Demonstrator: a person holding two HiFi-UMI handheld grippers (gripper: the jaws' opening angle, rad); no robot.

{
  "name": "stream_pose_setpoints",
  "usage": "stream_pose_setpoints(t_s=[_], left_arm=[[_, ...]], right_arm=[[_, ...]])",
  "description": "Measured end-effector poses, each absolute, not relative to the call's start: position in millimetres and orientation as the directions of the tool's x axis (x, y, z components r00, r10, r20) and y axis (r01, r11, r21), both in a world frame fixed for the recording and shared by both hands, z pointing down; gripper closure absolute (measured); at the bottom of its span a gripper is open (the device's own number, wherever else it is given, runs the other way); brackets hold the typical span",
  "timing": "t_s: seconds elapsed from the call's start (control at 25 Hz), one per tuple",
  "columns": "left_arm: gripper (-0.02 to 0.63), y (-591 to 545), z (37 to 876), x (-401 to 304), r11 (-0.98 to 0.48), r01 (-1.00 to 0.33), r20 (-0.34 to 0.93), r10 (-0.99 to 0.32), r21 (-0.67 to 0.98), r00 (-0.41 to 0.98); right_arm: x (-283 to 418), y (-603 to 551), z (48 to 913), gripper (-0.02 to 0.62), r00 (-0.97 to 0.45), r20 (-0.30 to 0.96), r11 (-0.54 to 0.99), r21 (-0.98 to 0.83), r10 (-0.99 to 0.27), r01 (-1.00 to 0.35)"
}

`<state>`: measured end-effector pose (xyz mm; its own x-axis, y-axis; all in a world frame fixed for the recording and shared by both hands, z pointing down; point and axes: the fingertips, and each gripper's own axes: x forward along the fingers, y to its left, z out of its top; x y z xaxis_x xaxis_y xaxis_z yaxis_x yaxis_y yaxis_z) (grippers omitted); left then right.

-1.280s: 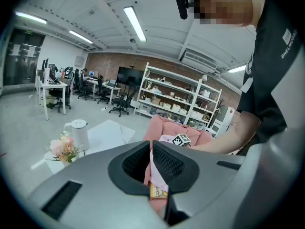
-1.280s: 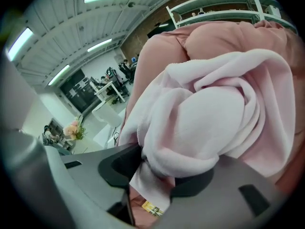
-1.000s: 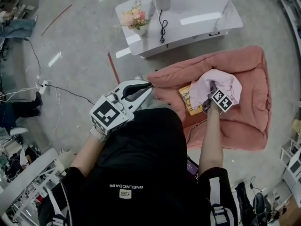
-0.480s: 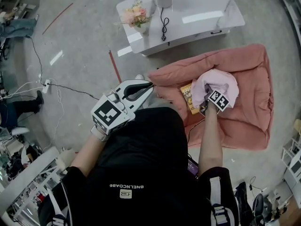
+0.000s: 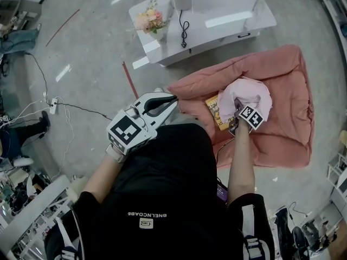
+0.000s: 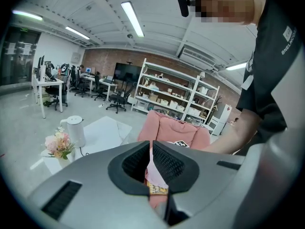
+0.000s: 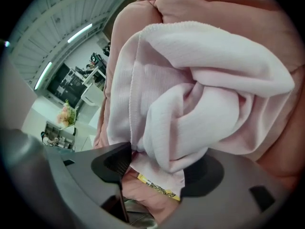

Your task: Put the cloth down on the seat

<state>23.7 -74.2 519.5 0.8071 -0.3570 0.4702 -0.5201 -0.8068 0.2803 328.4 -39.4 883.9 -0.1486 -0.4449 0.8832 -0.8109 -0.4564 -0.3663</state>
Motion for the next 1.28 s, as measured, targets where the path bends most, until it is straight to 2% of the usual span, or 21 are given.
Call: stream_pose_setpoints(t_s=[0.76, 1.28], left_arm=[[0.591, -63.6, 501.3, 53.0, -0.884, -0.357, 0.39, -0.228, 0.301, 0.892], [0.591, -70.2, 476.9, 53.9, -0.928, -0.175, 0.323, -0.063, 0.329, 0.944]], right_arm=[[353.4, -10.1, 793.7, 0.284, -0.077, 0.765, -0.558, -0.53, -0.639, -0.639], [319.7, -4.9, 648.1, 0.284, 0.014, 0.573, -0.44, -0.614, -0.819, -0.655]])
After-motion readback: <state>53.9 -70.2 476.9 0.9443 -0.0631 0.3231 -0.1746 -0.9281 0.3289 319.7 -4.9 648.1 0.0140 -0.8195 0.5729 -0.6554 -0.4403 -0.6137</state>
